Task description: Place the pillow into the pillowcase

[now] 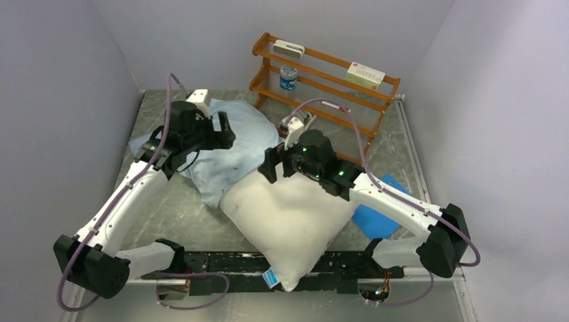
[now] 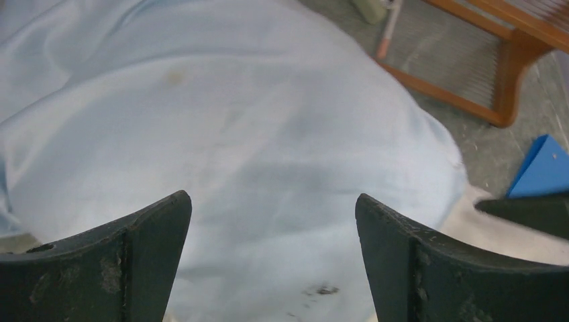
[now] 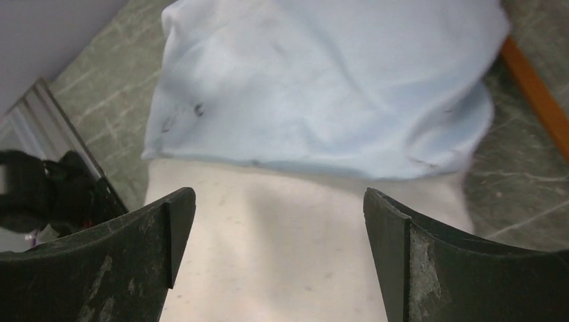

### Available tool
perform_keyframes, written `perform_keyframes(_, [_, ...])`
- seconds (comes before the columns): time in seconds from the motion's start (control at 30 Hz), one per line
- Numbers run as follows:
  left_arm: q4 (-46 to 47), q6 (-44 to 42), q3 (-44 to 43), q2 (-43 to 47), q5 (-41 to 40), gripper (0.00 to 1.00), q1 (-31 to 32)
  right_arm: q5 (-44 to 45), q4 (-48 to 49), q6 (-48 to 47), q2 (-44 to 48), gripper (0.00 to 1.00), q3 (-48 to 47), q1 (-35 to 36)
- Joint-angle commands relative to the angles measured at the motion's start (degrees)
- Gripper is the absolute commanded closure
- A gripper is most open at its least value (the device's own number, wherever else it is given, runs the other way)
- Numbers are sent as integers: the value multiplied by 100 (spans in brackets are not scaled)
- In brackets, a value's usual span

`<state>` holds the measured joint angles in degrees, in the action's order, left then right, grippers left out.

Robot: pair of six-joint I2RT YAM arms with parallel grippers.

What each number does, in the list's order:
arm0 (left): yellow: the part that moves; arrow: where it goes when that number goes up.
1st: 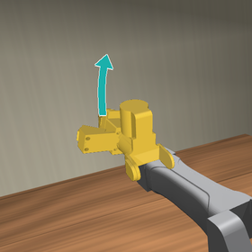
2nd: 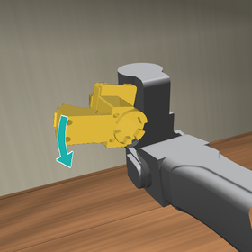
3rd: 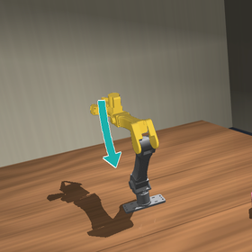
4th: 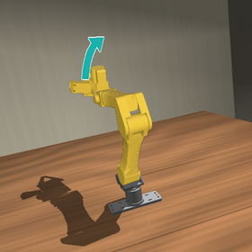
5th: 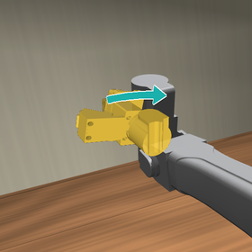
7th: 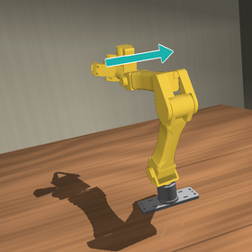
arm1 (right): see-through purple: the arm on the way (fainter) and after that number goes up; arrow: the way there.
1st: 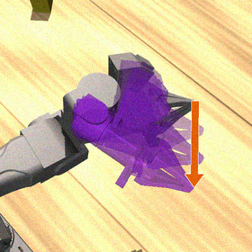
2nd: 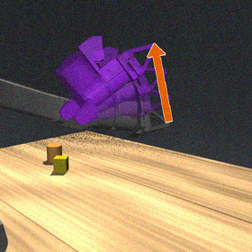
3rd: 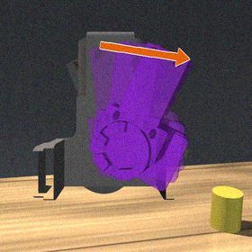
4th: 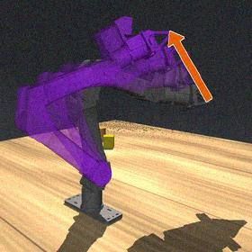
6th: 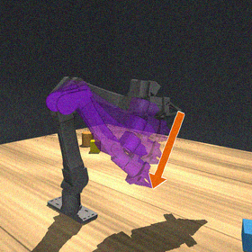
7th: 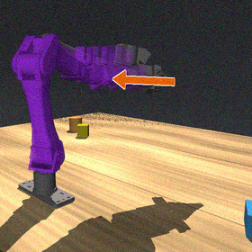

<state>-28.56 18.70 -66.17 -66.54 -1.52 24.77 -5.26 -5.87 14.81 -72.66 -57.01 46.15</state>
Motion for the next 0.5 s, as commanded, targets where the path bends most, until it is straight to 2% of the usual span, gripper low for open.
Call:
perform_keyframes(0.0, [16, 212, 241, 80, 1022, 4, -660, 923, -647, -433, -204, 0, -448, 706])
perform_keyframes(0.23, [162, 111, 704, 66, 1370, 4, -897, 1391, -1064, -1032, -722, 0, -885, 1453])
perform_keyframes(0.47, [313, 20, 1100, -128, 1487, 4, -999, 1955, -1326, -1127, -1167, 0, -1213, 2045])
